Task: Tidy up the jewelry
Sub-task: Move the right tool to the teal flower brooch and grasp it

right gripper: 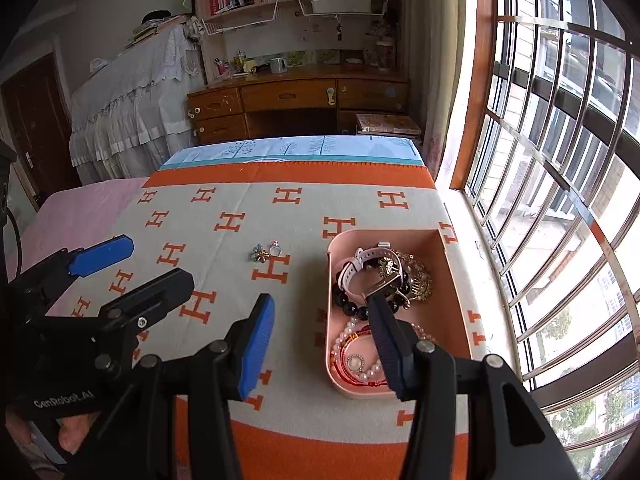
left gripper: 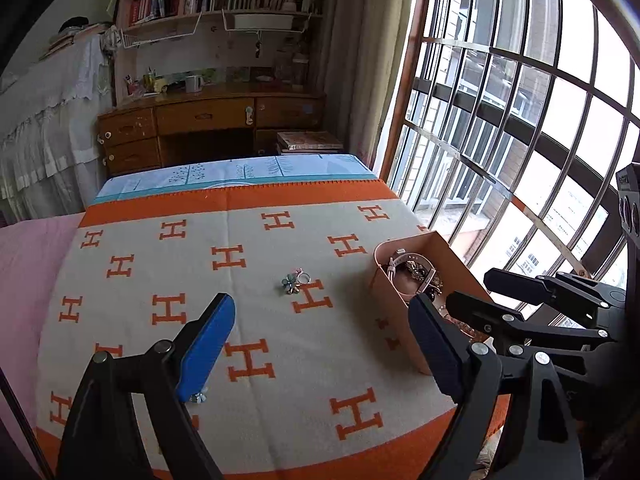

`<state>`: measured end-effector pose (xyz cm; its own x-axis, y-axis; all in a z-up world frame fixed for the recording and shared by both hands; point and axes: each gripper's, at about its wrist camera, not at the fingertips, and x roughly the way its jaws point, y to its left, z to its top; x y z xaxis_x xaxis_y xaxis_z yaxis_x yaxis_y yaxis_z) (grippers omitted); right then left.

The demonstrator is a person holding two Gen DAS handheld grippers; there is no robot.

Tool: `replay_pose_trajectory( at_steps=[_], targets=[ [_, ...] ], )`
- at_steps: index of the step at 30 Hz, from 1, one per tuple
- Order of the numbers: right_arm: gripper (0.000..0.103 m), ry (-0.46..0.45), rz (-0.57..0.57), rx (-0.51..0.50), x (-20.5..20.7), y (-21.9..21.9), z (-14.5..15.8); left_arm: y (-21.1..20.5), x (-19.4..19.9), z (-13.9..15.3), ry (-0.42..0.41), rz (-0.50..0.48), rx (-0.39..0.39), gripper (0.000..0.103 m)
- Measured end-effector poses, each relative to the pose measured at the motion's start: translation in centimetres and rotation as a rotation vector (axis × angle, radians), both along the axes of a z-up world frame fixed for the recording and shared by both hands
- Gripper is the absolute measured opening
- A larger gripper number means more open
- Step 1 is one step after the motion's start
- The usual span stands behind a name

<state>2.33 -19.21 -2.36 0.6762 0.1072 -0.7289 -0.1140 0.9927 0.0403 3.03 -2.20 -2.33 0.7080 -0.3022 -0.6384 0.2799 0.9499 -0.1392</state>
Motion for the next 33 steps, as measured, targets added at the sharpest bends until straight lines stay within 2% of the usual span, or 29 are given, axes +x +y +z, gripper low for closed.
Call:
replay_pose_trajectory(
  at_steps=[5, 16, 19, 27, 30, 33],
  targets=[
    [0.049, 0.012, 0.041, 0.005, 1.3, 2.2, 0.2, 2.3, 0.4, 0.1, -0.015, 0.041, 0.001, 0.087],
    [0.05, 0.023, 0.104, -0.001, 4.0, 6.1, -1.4, 7.1, 2.8, -2.0, 0.039, 0.119, 0.017, 0.088],
    [0.05, 0.049, 0.096, 0.015, 5.1, 6.6, -2.5, 8.8, 3.8, -3.2, 0.068, 0.149, 0.025, 0.088],
    [0.049, 0.187, 0.049, 0.062, 8.9, 6.7, -6.9, 12.4, 6.4, -6.1, 0.153, 0.208, 0.021, 0.088],
    [0.049, 0.2, 0.068, 0.054, 9.7, 7.6, -7.8, 13.4, 6.9, -6.9, 0.173, 0.224, 0.014, 0.088],
    [0.049, 0.174, 0.091, 0.028, 10.5, 8.7, -8.3, 14.5, 7.2, -7.7, 0.186, 0.237, 0.01, 0.088]
  ],
)
